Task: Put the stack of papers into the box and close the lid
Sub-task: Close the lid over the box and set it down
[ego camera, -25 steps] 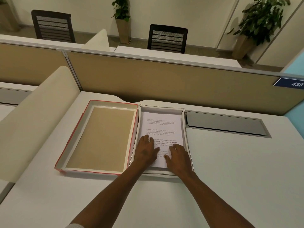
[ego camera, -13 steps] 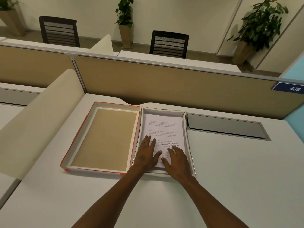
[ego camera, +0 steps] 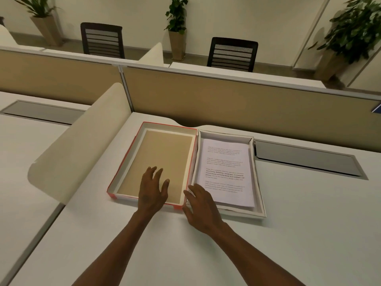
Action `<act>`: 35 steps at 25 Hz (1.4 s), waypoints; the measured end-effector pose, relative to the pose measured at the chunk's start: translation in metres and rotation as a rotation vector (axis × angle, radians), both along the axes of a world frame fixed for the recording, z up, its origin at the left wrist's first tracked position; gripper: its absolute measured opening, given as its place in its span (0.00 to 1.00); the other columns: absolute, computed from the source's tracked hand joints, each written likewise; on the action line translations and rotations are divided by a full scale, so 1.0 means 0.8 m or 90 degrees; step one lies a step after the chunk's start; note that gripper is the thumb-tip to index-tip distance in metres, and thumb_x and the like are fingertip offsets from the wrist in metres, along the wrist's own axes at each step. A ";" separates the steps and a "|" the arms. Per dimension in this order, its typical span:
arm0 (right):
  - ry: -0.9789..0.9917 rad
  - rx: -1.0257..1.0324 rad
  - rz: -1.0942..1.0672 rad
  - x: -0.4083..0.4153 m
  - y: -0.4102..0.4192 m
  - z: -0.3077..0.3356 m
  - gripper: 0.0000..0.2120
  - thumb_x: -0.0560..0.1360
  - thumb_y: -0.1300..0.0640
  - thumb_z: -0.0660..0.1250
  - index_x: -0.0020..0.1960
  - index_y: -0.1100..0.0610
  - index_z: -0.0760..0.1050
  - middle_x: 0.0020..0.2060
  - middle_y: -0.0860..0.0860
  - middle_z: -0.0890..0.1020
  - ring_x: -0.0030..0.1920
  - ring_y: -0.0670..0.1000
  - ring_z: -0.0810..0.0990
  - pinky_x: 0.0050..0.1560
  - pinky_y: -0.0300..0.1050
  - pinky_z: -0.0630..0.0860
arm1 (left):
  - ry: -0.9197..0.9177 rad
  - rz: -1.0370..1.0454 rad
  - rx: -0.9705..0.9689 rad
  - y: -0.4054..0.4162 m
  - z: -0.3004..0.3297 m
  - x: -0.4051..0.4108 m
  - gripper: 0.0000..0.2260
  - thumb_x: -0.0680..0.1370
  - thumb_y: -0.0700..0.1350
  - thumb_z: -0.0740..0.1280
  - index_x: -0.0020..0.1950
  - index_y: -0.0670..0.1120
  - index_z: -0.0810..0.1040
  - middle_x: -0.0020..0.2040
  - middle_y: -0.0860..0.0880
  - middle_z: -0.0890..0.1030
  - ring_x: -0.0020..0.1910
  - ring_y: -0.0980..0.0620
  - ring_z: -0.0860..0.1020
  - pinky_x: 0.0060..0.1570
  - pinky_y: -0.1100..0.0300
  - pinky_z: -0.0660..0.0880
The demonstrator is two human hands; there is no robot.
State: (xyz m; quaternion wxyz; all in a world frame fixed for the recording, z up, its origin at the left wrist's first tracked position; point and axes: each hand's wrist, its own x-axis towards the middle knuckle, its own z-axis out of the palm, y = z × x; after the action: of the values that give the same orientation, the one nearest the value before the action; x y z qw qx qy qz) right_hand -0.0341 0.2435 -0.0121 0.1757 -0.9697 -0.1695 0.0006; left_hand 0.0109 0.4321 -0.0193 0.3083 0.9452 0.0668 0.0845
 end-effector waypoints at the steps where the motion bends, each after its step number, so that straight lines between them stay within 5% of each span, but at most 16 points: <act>1: -0.005 -0.023 0.013 -0.002 0.006 -0.002 0.25 0.77 0.46 0.64 0.71 0.55 0.73 0.72 0.53 0.72 0.75 0.57 0.66 0.74 0.55 0.60 | 0.004 0.019 0.024 0.015 -0.001 0.001 0.24 0.79 0.53 0.66 0.73 0.44 0.72 0.75 0.41 0.70 0.76 0.40 0.65 0.74 0.41 0.65; 7: -0.021 -0.136 0.034 -0.011 0.019 -0.013 0.24 0.77 0.47 0.63 0.68 0.58 0.75 0.71 0.56 0.74 0.75 0.59 0.65 0.72 0.58 0.64 | 0.131 0.152 0.144 0.100 -0.005 0.010 0.34 0.77 0.51 0.68 0.79 0.42 0.60 0.77 0.34 0.64 0.77 0.33 0.59 0.76 0.39 0.56; 9: -0.038 -0.136 0.031 -0.012 0.022 -0.015 0.23 0.78 0.46 0.62 0.68 0.58 0.76 0.70 0.55 0.75 0.75 0.59 0.66 0.72 0.58 0.63 | 0.208 0.205 0.115 0.120 -0.002 0.011 0.37 0.76 0.51 0.69 0.79 0.42 0.57 0.75 0.35 0.67 0.74 0.34 0.65 0.72 0.39 0.61; 13: -0.045 -0.122 0.027 -0.011 0.026 -0.016 0.25 0.79 0.44 0.58 0.70 0.58 0.73 0.73 0.55 0.71 0.77 0.59 0.60 0.74 0.55 0.51 | 0.202 0.243 -0.011 0.151 -0.001 0.011 0.27 0.75 0.44 0.69 0.72 0.40 0.70 0.65 0.36 0.77 0.65 0.35 0.76 0.62 0.43 0.74; 20: -0.065 -0.103 0.013 -0.011 0.037 -0.025 0.25 0.78 0.43 0.58 0.67 0.57 0.77 0.70 0.56 0.75 0.76 0.59 0.64 0.74 0.56 0.59 | 0.119 0.271 -0.177 0.182 0.005 0.002 0.14 0.73 0.36 0.63 0.55 0.41 0.83 0.51 0.38 0.85 0.51 0.35 0.81 0.53 0.44 0.80; 23: -0.043 -0.059 -0.025 -0.005 0.034 -0.019 0.28 0.77 0.40 0.59 0.68 0.57 0.75 0.69 0.55 0.76 0.76 0.57 0.63 0.75 0.52 0.57 | 0.068 0.288 -0.301 0.178 0.029 -0.003 0.14 0.78 0.39 0.63 0.62 0.43 0.82 0.59 0.42 0.83 0.58 0.40 0.79 0.61 0.44 0.77; 27: 0.057 0.109 -0.136 0.024 0.038 0.023 0.27 0.76 0.40 0.64 0.70 0.54 0.74 0.68 0.52 0.77 0.73 0.53 0.68 0.71 0.47 0.64 | -0.048 0.266 -0.341 0.151 0.078 -0.017 0.14 0.81 0.41 0.64 0.65 0.45 0.81 0.62 0.45 0.83 0.57 0.45 0.81 0.61 0.51 0.76; 30: 0.066 0.328 -0.239 0.063 0.061 0.087 0.21 0.75 0.43 0.70 0.62 0.54 0.80 0.56 0.50 0.84 0.55 0.49 0.82 0.57 0.44 0.77 | -0.165 0.208 -0.342 0.130 0.112 -0.029 0.13 0.80 0.38 0.66 0.63 0.44 0.82 0.60 0.47 0.84 0.56 0.50 0.82 0.62 0.52 0.78; 35: 0.296 0.671 -0.252 0.123 0.117 0.196 0.12 0.75 0.46 0.71 0.47 0.55 0.81 0.47 0.57 0.85 0.42 0.52 0.86 0.42 0.48 0.84 | -0.279 0.146 -0.258 0.083 0.150 -0.044 0.13 0.78 0.35 0.69 0.62 0.40 0.83 0.60 0.45 0.84 0.60 0.49 0.82 0.64 0.51 0.78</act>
State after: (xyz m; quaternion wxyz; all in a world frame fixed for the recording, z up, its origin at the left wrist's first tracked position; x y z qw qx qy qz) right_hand 0.0639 0.3374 0.1446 0.6615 -0.7395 0.0794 0.0959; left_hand -0.0242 0.4983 0.1008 0.4856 0.8102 0.1200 0.3055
